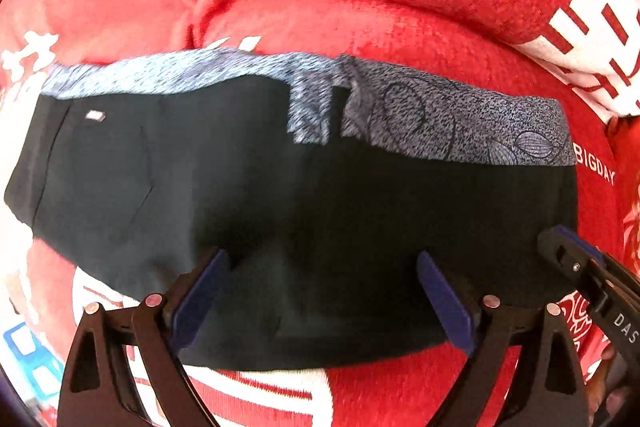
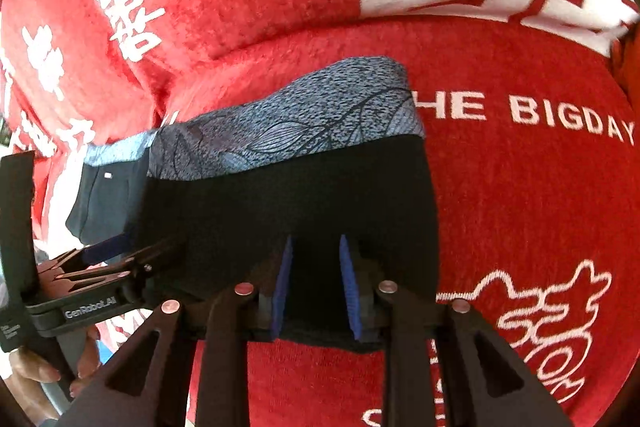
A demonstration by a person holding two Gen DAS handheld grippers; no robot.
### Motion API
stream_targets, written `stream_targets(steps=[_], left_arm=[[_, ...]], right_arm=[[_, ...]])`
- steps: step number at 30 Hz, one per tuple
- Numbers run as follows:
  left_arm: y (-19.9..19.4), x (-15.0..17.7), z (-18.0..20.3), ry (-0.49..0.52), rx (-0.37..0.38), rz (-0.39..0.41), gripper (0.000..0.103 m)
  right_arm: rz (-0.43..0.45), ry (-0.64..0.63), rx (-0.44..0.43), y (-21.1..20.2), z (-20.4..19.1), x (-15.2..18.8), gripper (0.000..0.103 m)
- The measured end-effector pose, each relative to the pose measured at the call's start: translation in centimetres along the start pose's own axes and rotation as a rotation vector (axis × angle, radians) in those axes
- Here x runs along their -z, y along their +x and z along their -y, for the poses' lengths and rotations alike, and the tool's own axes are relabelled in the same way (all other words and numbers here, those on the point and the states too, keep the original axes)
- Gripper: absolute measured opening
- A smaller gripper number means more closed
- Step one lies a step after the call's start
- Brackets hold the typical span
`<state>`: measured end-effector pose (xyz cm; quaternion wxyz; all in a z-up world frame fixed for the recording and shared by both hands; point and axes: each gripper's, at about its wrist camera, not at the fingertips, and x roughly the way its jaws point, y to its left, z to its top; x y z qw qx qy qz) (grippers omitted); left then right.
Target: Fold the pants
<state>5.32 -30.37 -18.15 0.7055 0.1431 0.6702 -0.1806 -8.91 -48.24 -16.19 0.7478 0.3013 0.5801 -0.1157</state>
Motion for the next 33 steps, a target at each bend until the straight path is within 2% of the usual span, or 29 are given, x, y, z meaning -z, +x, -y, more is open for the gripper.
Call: stream_targets(steps=[8, 12, 18, 21, 26, 31, 32, 33], left_arm=[[-1.9, 3.4, -2.9, -0.121, -0.029, 0.013, 0.095], [-2.1, 4.3, -5.0, -0.162, -0.031, 0.009, 0.095], [-2.1, 4.7, -8.0, -0.163, -0.009, 0.016, 0.095], [-2.1, 4.9, -10.2, -0.165, 0.003, 0.015, 0.096], [-2.1, 4.7, -14.2, -0.161, -0.009, 0.011, 0.095], [-2.1, 4.5, -18.0, -0.155, -0.016, 0.016, 0.095], [-2.0, 4.3, -18.6, -0.160, -0.015, 0.018, 0.095], [-2.1, 4.2, -19.5, -0.169, -0.011, 0.022, 0.095]], right_arm=[[-0.013, -0.092, 0.016, 0.3, -1.0, 0.2, 0.038], [-0.023, -0.121, 0.065, 0.3, -1.9, 0.4, 0.042], [0.001, -0.088, 0.169, 0.3, -3.8, 0.7, 0.045], [0.012, -0.094, 0.202, 0.4, -6.1, 1.1, 0.046], [0.002, -0.149, 0.189, 2.3, -12.0, 1.8, 0.046], [-0.019, -0.145, 0.158, 4.6, -17.1, 2.1, 0.046], [-0.021, -0.153, 0.163, 5.0, -18.2, 2.2, 0.047], [-0.018, -0.172, 0.189, 5.2, -19.3, 2.4, 0.054]])
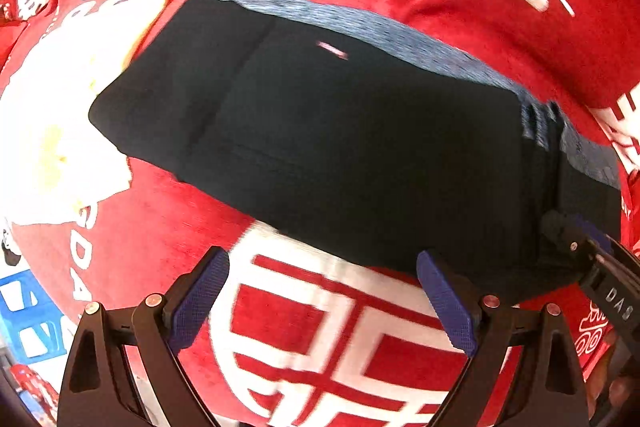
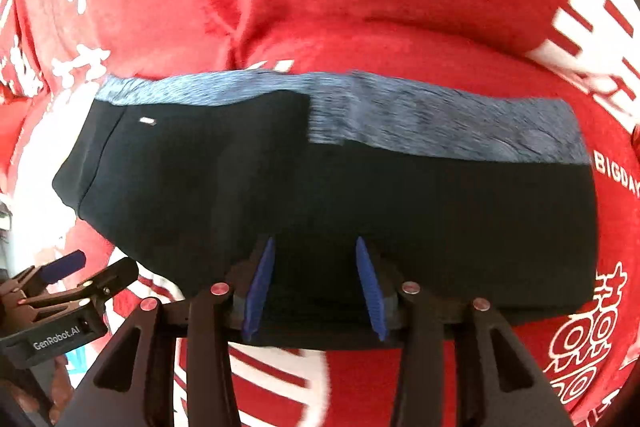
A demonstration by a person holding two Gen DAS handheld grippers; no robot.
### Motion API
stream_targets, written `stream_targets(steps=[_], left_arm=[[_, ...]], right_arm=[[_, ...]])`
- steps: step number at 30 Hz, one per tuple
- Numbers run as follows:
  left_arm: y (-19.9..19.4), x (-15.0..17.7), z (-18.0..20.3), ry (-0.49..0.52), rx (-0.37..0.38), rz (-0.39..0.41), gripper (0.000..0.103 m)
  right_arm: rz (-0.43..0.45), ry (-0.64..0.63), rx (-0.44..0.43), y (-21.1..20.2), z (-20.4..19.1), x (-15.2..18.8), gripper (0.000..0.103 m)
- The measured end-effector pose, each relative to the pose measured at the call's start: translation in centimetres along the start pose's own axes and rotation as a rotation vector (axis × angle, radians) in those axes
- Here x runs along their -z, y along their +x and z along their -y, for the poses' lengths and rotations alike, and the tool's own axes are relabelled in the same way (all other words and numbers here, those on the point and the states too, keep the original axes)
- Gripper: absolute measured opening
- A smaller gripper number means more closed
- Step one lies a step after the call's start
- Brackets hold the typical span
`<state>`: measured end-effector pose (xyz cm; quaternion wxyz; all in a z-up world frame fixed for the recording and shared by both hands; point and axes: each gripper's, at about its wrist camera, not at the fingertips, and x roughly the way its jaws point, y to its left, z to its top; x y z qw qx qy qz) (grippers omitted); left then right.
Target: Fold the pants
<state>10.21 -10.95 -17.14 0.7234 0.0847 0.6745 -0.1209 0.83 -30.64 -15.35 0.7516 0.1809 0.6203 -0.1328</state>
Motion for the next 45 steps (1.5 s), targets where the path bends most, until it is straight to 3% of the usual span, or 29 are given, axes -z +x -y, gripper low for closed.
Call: stream_targets(steps=[6, 11, 13, 24, 29, 38, 45], left_arm=[[0.1, -0.9, -3.0, -0.052, 0.021, 0.013, 0.095], [0.3, -1.5, -4.7, -0.095, 0.036, 0.015, 0.095], [0.4, -1.6, -5.3, -0.108, 0.043, 0.016, 0.095], [0.3, -1.0, -8.5, -0.168, 0.075, 0.017, 0.095], [0.4, -0.8, -10.4, -0.198, 0.109, 0.049, 0.095], [1.1, -0.9, -13.6, -0.294, 0.230, 0.063, 0.095], [1.9, -1.3, -14.7, -0.343, 0.387, 0.100, 0.096]], right_arm=[[0.001, -0.088, 0.030, 0.2, -3.3, -0.3, 0.056], [-0.126, -0.059, -0.042, 3.0, -3.7, 0.1, 0.055], [-0.118, -0.039, -0.044, 3.4, -3.4, 0.2, 0.056], [-0.128, -0.182, 0.012, 3.7, -5.8, 1.0, 0.077], [-0.129, -0.201, 0.021, 3.7, -6.1, 1.2, 0.080], [-0.133, -0.219, 0.023, 4.2, -6.7, 0.9, 0.081], [-0.142, -0.222, 0.021, 4.4, -7.3, 0.8, 0.082]])
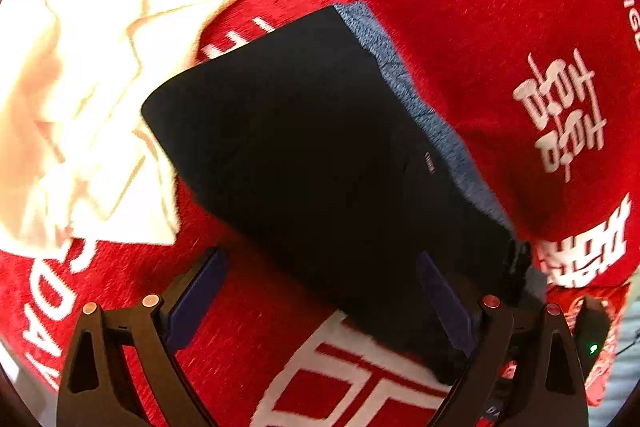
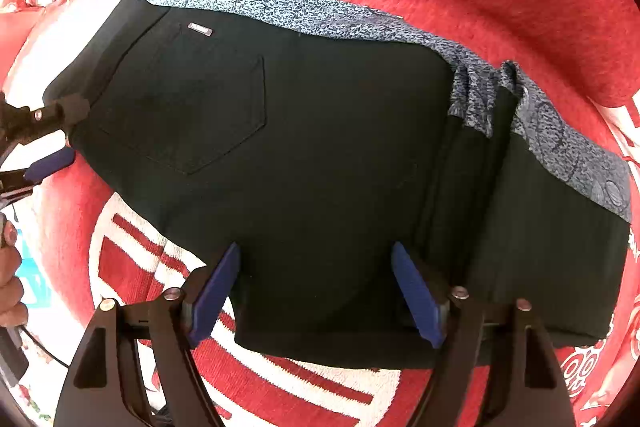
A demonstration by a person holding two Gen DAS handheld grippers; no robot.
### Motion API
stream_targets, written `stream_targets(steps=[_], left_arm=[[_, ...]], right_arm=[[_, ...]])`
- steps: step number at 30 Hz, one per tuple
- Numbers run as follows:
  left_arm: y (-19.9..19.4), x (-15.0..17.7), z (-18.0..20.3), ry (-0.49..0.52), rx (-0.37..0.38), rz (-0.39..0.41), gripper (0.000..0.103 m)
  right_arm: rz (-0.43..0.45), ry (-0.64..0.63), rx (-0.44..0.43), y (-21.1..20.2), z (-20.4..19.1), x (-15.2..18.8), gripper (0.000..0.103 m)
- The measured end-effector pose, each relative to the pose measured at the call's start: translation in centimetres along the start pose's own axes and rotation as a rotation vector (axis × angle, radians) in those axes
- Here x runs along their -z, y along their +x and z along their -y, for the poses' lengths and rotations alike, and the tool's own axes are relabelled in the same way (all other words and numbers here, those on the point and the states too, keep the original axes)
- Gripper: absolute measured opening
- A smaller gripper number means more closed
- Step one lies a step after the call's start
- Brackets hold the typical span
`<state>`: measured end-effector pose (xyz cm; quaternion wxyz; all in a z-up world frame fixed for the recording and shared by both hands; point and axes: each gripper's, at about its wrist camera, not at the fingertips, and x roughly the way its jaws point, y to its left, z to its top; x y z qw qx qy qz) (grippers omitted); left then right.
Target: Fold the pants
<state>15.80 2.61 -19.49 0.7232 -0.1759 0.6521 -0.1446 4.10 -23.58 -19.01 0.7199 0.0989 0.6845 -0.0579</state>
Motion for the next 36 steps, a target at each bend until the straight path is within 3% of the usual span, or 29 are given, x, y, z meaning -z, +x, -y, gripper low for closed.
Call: stream_targets(steps=[3, 6, 11, 16, 20, 22, 25, 28, 30, 36], left_arm=[[-0.1, -0.4, -1.0, -0.051, 0.106, -0.002, 0.096], [-0.2, -0.8, -1.7, -0.089, 0.160, 0.014, 0.096], [0.4, -1.5, -1.2, -0.119, 0.177, 0.044, 0.101], [-0.3, -2.7, 1.8, -0.019, 0.214, 0.094, 0.101], [2.0, -2.9, 0.5, -0.077, 0.151, 0.054, 0.101], [1.9, -2.9, 0.5, -0.089, 0.145, 0.091, 0.101], [2.1, -2.9, 1.6, -0.081, 0.067, 0.096, 0.101], [2.2, -2.8, 2.9, -0.045, -0.068, 0.108, 0.074], [2.0, -2.6, 3.6, 0.041, -0.181, 0.109, 0.041], [0.6, -0.6, 6.9, 0.334, -0.342, 0.178, 0.035]], right_arm=[[0.002, -0.004, -0.001, 0.0, -0.1, 0.0, 0.082], [0.004, -0.002, 0.001, 0.0, -0.2, 0.1, 0.082], [0.006, 0.002, 0.003, 0.1, -0.2, 0.2, 0.082], [0.013, 0.010, -0.008, 0.0, 0.0, 0.2, 0.082], [0.015, 0.012, -0.010, -0.2, 0.1, 0.2, 0.082], [0.017, 0.011, -0.012, -0.2, 0.2, 0.2, 0.082], [0.023, 0.006, -0.009, -0.2, 0.2, 0.4, 0.082], [0.019, 0.010, -0.024, -0.6, 0.4, 0.3, 0.082], [0.026, 0.037, -0.050, -1.4, 1.1, 0.1, 0.079], [0.102, 0.080, -0.092, -6.1, 3.1, -2.2, 0.078]])
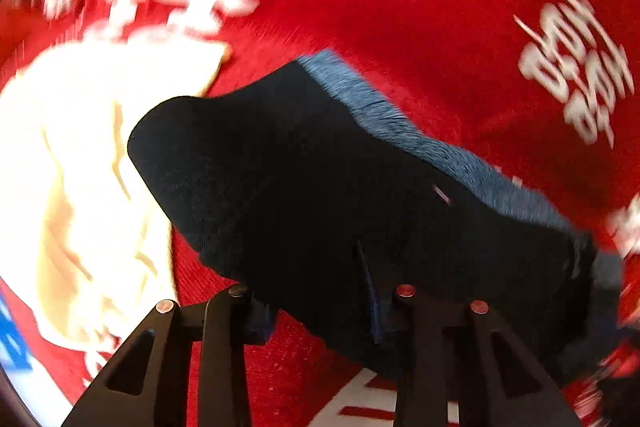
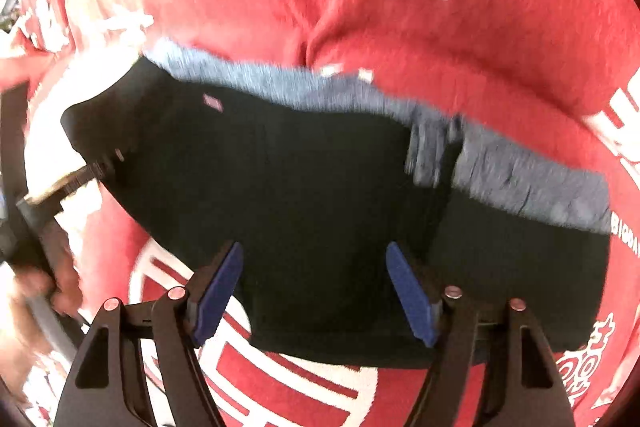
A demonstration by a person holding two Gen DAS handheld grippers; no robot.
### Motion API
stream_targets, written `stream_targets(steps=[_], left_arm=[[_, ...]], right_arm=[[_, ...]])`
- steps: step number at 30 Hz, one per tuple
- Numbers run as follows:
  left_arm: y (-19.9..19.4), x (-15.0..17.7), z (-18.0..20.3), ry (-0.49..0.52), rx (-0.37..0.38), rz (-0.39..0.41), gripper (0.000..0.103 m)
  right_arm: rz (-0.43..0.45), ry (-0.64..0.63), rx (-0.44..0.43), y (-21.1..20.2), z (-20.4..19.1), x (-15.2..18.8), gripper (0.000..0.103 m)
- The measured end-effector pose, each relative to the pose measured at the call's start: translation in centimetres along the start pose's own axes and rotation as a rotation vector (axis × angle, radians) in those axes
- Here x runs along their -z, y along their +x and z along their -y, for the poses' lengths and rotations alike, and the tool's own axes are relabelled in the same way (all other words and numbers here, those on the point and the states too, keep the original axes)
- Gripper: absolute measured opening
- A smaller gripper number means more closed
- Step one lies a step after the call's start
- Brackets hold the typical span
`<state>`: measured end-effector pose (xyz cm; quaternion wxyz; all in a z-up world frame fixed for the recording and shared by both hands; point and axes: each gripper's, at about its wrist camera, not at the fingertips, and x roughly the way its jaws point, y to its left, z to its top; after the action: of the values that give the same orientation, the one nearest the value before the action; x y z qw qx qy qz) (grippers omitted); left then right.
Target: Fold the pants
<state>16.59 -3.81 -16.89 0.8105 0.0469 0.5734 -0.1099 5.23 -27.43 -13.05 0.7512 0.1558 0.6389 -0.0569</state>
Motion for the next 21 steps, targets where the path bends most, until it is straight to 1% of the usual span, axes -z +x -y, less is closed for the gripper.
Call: stream_targets(steps=[1, 3, 5, 6, 7, 9, 10, 11, 12, 13, 14, 16, 17, 18, 20, 21], left_arm=[[-0.5, 0.3, 0.4, 0.046, -0.030, 0.021, 0.035], [-0.9, 1.0, 2.0, 0.143, -0.093, 0.053, 0.035], [-1.1, 1.3, 2.9, 0.196, -0.125, 0.071, 0.035], [-0.9, 1.3, 3.7, 0.210, -0.131, 0.078, 0.035], [-0.9, 1.3, 4.2, 0.221, -0.136, 0.083, 0.035], [-1.1, 1.2, 4.3, 0.233, -0.143, 0.088, 0.035], [-1.2, 1.0, 4.4, 0.237, -0.146, 0.091, 0.035], [-1.1, 0.7, 4.8, 0.239, -0.150, 0.093, 0.035], [-1.1, 0.7, 4.9, 0.242, -0.154, 0.096, 0.035], [-1.2, 0.7, 4.9, 0.243, -0.157, 0.099, 0.035], [-1.3, 0.8, 5.2, 0.245, -0.160, 0.102, 0.035], [-1.2, 1.0, 5.2, 0.246, -0.168, 0.108, 0.035], [-1.7, 1.5, 5.6, 0.248, -0.170, 0.111, 0.035], [-1.7, 1.6, 5.7, 0.247, -0.174, 0.114, 0.035], [-2.0, 2.0, 5.8, 0.248, -0.181, 0.117, 0.035], [-2.0, 2.0, 5.9, 0.249, -0.185, 0.119, 0.035]], right_arm=[[-0.006, 0.003, -0.018, -0.3, 0.0, -0.8, 0.078], [-0.027, 0.013, -0.085, -1.0, -0.4, -3.3, 0.078], [-0.059, 0.015, -0.158, -1.3, -1.4, -6.4, 0.078], [-0.079, 0.010, -0.198, -1.3, -2.3, -8.1, 0.078], [-0.097, 0.004, -0.223, -1.2, -3.3, -9.0, 0.078], [-0.179, -0.037, -0.281, -0.2, -6.3, -12.3, 0.079], [-0.204, -0.056, -0.292, 0.3, -7.5, -13.1, 0.079], [-0.241, -0.105, -0.302, 0.9, -9.8, -14.4, 0.080], [-0.259, -0.141, -0.298, 1.3, -11.3, -15.1, 0.081], [-0.295, -0.211, -0.280, 2.0, -13.8, -16.0, 0.081], [-0.321, -0.267, -0.256, 2.5, -15.9, -16.3, 0.081], [-0.355, -0.344, -0.215, 3.6, -18.8, -16.8, 0.081], [-0.394, -0.387, -0.193, 4.7, -20.7, -16.9, 0.081], [-0.421, -0.403, -0.185, 5.2, -21.6, -17.0, 0.081], [-0.506, -0.429, -0.168, 7.0, -23.1, -16.7, 0.081], [-0.540, -0.431, -0.148, 8.0, -23.3, -16.3, 0.081]])
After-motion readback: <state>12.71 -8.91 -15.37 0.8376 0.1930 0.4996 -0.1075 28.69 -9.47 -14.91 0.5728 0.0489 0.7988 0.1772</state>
